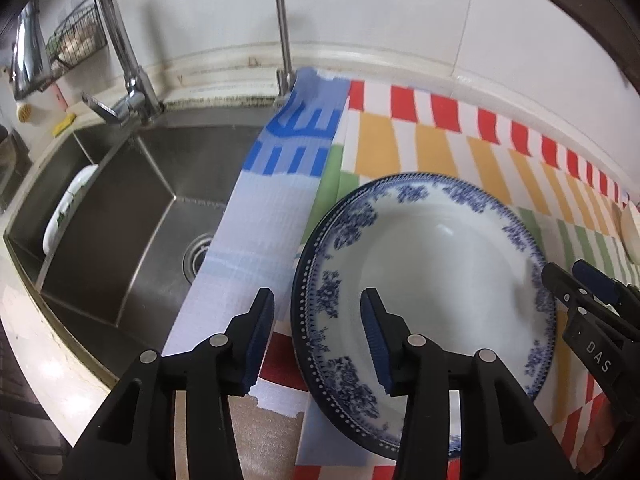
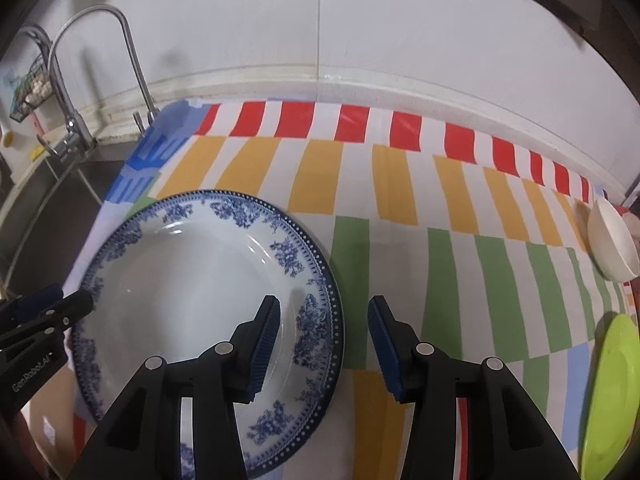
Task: Organize plates and bowls
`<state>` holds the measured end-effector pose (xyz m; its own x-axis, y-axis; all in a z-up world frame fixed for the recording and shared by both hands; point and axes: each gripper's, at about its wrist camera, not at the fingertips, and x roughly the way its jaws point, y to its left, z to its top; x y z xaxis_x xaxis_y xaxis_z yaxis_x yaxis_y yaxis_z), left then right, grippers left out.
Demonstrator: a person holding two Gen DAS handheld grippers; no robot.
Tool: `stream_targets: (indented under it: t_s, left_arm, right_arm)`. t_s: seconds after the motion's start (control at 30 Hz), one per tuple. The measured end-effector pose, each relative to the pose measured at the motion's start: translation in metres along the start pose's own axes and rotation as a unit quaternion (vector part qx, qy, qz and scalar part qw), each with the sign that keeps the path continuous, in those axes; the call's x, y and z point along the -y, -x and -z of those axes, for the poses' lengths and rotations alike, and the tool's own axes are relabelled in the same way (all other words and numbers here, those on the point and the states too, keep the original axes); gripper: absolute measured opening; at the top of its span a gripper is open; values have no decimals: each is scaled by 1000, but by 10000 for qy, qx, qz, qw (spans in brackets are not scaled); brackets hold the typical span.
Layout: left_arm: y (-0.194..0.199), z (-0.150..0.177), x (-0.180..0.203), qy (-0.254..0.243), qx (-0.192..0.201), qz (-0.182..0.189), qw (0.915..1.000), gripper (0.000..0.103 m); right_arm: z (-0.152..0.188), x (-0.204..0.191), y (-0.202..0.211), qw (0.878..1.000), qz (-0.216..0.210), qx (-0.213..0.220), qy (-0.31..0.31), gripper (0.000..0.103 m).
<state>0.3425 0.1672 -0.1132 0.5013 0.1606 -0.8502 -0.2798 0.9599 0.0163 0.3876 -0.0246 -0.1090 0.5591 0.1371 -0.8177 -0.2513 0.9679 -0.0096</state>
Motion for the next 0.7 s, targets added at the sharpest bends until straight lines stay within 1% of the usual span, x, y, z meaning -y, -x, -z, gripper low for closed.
stream_targets:
  t_s: [0.2, 0.33, 0.53, 0.6, 0.63, 0.7]
  left_arm:
    - [30, -5, 13, -177, 402, 131, 9989, 48]
    - [50, -7, 27, -333, 655, 305, 9968, 53]
    - [80, -7, 55, -611, 971, 616, 9915, 61]
    - [90, -6, 67, -740, 1064, 731, 9889, 62]
    - [93, -5, 72, -786, 1096, 764, 9879, 63]
    - [100, -4, 84, -897, 1167, 854, 9854, 64]
  right_arm:
    - [0, 10, 31, 9996, -18, 279, -103, 47]
    - [3, 20, 52, 9989, -36, 417, -187, 47]
    - [10, 41, 84, 9973, -87, 615, -390, 47]
    - [13, 49, 93, 9966, -76, 679, -453, 50]
    - [15, 53, 99, 9962, -59, 718, -488, 54]
    - [18, 61, 107, 9953, -3, 794, -549, 55]
